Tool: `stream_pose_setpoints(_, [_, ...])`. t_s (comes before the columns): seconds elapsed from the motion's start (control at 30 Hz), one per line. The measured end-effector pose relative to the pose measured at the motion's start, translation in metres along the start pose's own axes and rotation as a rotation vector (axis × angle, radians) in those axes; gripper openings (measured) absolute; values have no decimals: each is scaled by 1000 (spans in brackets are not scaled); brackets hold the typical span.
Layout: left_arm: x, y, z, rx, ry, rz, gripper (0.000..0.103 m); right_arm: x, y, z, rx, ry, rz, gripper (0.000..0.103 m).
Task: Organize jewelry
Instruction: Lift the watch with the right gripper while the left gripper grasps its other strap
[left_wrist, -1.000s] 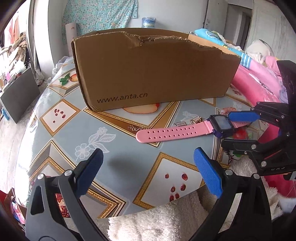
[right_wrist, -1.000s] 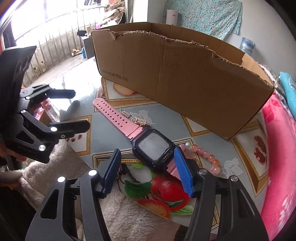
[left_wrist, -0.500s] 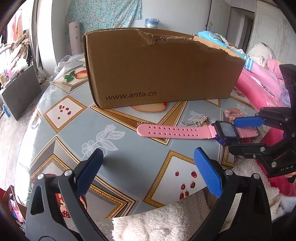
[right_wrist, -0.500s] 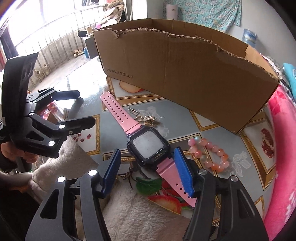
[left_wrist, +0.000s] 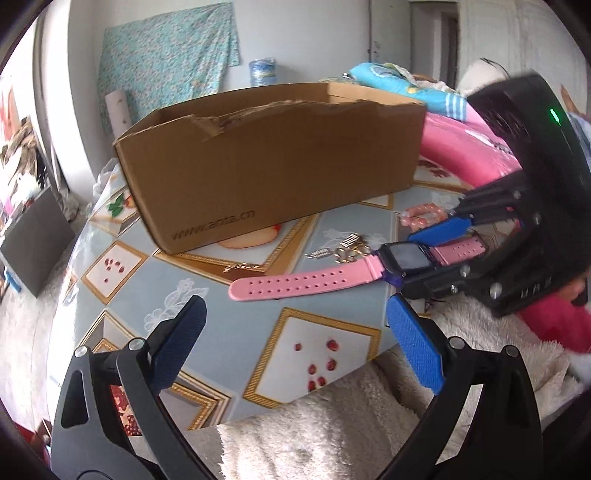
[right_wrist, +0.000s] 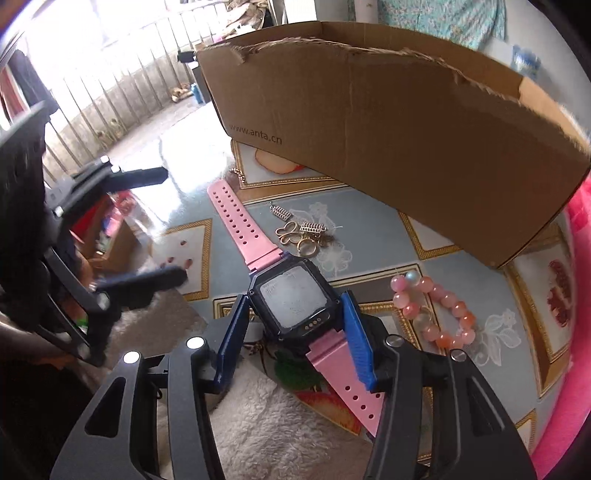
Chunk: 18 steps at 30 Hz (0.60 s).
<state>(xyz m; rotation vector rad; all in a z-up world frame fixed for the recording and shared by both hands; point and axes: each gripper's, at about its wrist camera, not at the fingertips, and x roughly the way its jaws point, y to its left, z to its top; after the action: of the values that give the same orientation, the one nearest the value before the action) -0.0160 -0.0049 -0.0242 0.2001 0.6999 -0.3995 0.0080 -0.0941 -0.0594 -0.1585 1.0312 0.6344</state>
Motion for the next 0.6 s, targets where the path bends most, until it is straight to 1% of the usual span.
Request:
stream_pose_setpoints(0.07, [0, -11, 0, 50, 0, -2, 94, -3, -17, 1, 55, 13, 93, 50])
stream_pose_setpoints(0.17, [2, -28, 0, 125, -2, 13, 87, -5, -41, 0, 136, 38, 230, 50])
stream_pose_setpoints(0.2, [3, -32, 0, 144, -3, 18, 82, -5, -45, 0, 148, 46, 255, 50])
stream_pose_setpoints(0.27, [5, -38, 2, 164, -4, 29, 77, -5, -52, -2, 159, 67, 308, 50])
stream_pose_setpoints(0.33, [6, -41, 5, 171, -10, 30, 69, -7, -59, -1, 163, 84, 340, 50])
stream_pose_setpoints(0.37, [7, -43, 7, 176, -13, 33, 68, -8, -62, -2, 165, 95, 358, 50])
stream_pose_setpoints(0.4, [8, -44, 8, 180, -13, 30, 64, -7, -67, -1, 165, 101, 369, 50])
stream_pose_setpoints(0.43, [11, -46, 9, 185, -8, 25, 59, -5, -65, 1, 164, 108, 380, 50])
stream_pose_setpoints(0.47, [14, -48, 9, 190, 0, 24, 57, -4, -66, 0, 165, 113, 391, 50])
stream_pose_setpoints(0.5, [17, -49, 9, 197, 11, 23, 51, -4, -67, 0, 167, 116, 400, 50])
stream_pose_setpoints(0.53, [19, -49, 8, 203, 24, 21, 42, -6, -73, 0, 170, 118, 409, 50])
stream_pose_setpoints(0.57, [21, -49, 8, 203, 36, 18, 36, -5, -73, 1, 173, 119, 417, 50])
stream_pose_setpoints(0.6, [24, -48, 8, 200, 52, 13, 27, -6, -77, 0, 176, 118, 424, 50])
